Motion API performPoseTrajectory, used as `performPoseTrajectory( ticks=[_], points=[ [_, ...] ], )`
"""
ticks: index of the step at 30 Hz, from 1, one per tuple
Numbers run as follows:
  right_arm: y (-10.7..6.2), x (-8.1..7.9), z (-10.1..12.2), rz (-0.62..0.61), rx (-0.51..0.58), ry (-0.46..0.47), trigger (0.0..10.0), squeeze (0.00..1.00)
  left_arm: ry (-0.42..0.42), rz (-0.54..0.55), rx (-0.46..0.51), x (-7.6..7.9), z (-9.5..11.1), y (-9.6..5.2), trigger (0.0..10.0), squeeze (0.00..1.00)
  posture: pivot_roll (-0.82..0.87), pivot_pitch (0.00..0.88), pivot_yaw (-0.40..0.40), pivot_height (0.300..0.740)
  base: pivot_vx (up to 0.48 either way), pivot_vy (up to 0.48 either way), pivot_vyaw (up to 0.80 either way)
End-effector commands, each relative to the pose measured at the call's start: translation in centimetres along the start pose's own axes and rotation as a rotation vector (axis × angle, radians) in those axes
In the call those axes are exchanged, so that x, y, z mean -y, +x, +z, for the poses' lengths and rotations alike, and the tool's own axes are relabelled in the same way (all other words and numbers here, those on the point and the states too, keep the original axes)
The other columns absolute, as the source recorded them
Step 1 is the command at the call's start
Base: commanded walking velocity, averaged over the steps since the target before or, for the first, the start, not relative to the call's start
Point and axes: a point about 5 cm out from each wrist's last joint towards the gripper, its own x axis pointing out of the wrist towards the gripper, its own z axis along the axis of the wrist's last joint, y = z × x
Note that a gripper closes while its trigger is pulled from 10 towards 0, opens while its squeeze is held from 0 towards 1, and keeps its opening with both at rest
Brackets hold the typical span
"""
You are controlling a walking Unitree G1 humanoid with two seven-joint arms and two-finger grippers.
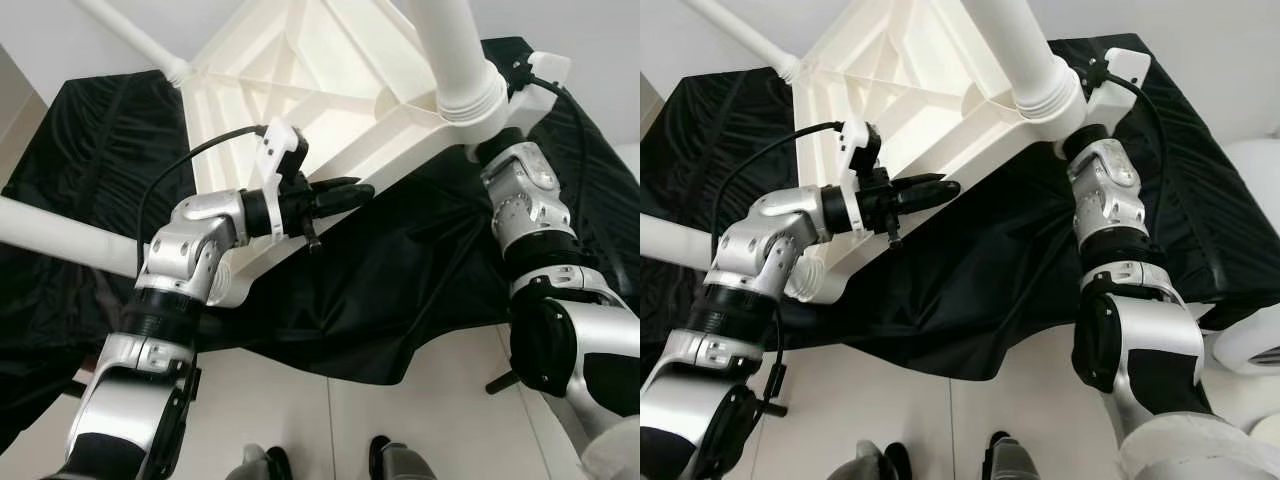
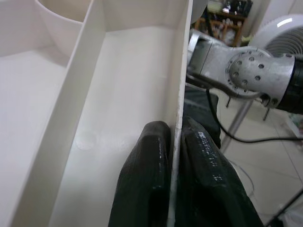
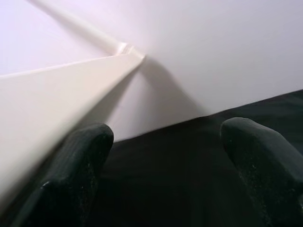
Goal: Building children table
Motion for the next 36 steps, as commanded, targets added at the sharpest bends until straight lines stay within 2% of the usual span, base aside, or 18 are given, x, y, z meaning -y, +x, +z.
performPoseTrajectory(
  ticks=[1, 6, 8, 11, 15, 22, 27, 31, 32, 33, 34, 36],
  points=[
    [2.7, -5.6, 0.7, 0.286, 0.026, 0.041, 10.0, 0.0, -0.086, -0.093, -0.035, 1.9, -2.0, 2.4, 10.0, 0.0, -0.11, 0.169, 0.037, 0.74, 0.0, 0.0, 0.0],
    [3.6, -7.2, 1.5, 0.427, 0.017, 0.071, 10.0, 0.0, -0.117, -0.12, 0.008, 3.1, -2.0, 3.5, 10.0, 0.0, -0.12, 0.166, 0.037, 0.74, 0.0, 0.0, 0.0],
    [3.8, -7.6, 1.7, 0.448, 0.016, 0.073, 10.0, 0.0, -0.125, -0.126, 0.02, 3.3, -1.9, 3.7, 10.0, 0.0, -0.12, 0.162, 0.033, 0.74, 0.0, 0.0, 0.0],
    [4.2, -9.2, 2.1, 0.57, -0.004, 0.096, 10.0, 0.0, -0.134, -0.139, 0.048, 3.7, -1.4, 4.5, 10.0, 0.0, -0.12, 0.16, 0.029, 0.74, 0.0, 0.0, 0.0],
    [4.4, -10.4, 2.5, 0.684, -0.019, 0.111, 10.0, 0.0, -0.146, -0.139, 0.076, 4.1, -1.1, 5.2, 10.0, 0.0, -0.12, 0.156, 0.021, 0.74, 0.0, 0.0, 0.0],
    [4.5, -11.3, 2.7, 0.766, -0.037, 0.111, 10.0, 0.0, -0.152, -0.132, 0.118, 4.4, -0.4, 5.7, 10.0, 0.0, -0.12, 0.152, 0.021, 0.74, 0.0, 0.0, 0.0],
    [4.7, -11.8, 2.8, 0.805, -0.055, 0.098, 10.0, 0.0, -0.189, -0.075, 0.173, 3.6, 0.2, 5.6, 10.0, 0.0, -0.12, 0.149, 0.017, 0.74, 0.0, 0.0, 0.0],
    [4.8, -12.0, 3.0, 0.811, -0.057, 0.098, 10.0, 0.0, -0.189, -0.065, 0.164, 3.4, 0.0, 5.5, 10.0, 0.0, -0.12, 0.153, 0.016, 0.74, 0.0, 0.0, 0.0],
    [4.8, -12.0, 3.0, 0.815, -0.056, 0.099, 10.0, 0.0, -0.186, -0.053, 0.155, 3.2, -0.1, 5.4, 10.0, 0.12, -0.11, 0.156, 0.015, 0.74, 0.0, 0.0, 0.0],
    [4.8, -12.0, 3.0, 0.815, -0.056, 0.099, 10.0, 0.0, -0.186, -0.053, 0.155, 3.2, -0.1, 5.4, 10.0, 0.12, -0.11, 0.156, 0.015, 0.74, 0.0, 0.0, 0.0],
    [4.9, -12.2, 3.2, 0.825, -0.057, 0.092, 10.0, 0.0, -0.192, -0.007, 0.124, 2.6, -0.6, 4.9, 10.0, 1.0, -0.1, 0.166, 0.016, 0.74, 0.0, 0.0, 0.0],
    [4.9, -12.3, 3.3, 0.827, -0.057, 0.092, 10.0, 0.0, -0.191, 0.012, 0.109, 2.3, -0.8, 4.6, 10.0, 1.0, -0.1, 0.166, 0.016, 0.74, 0.0, 0.0, 0.0]
  ],
)
